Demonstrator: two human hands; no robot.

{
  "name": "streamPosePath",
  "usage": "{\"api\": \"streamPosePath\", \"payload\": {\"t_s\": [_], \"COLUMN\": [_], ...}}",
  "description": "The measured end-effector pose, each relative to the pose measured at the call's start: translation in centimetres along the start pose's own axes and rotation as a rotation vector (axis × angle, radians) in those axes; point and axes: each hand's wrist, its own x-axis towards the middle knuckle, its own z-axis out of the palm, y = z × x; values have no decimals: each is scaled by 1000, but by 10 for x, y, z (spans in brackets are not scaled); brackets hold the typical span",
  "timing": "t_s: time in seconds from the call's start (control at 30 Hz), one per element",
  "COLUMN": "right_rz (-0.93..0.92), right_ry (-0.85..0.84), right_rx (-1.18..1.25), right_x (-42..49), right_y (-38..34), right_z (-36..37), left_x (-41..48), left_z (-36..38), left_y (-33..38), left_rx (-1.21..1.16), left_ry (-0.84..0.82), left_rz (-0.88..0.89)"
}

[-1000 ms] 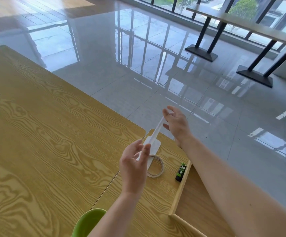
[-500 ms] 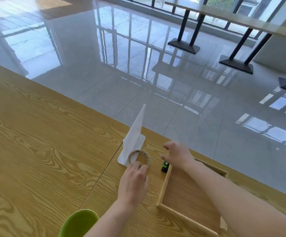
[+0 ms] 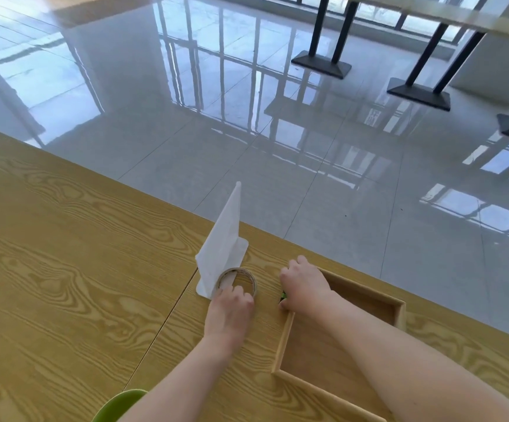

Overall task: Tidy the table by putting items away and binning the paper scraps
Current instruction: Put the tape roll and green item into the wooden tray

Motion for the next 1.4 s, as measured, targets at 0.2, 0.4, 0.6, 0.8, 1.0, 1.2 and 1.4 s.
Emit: {"api": "streamPosePath", "payload": {"t_s": [0.2, 0.4, 0.6, 0.8, 1.0, 1.2, 1.4], "right_rz": [-6, 7, 48, 106, 192, 249, 223], "right_ry": [-2, 58, 167, 236, 241, 152, 124], "right_rx": [-2, 71, 211, 316, 361, 449, 567], "right_x": [2, -3, -23, -54, -85, -103, -86], "right_y": [-2, -1, 8, 22, 37, 43, 28], "right_z": [3, 2, -2, 3, 14, 30, 39], "left_x": [6, 4, -4, -13, -24, -33, -44], "left_z": [-2, -14, -26, -40, -48, -51, -50], "left_y": [2, 12, 30, 44, 53, 57, 55], "left_rx": [24, 47, 3, -18, -30, -53, -74], "left_ry": [6, -6, 30, 85, 126, 156, 173], "left_rz": [25, 44, 68, 119, 159, 175, 163]}}
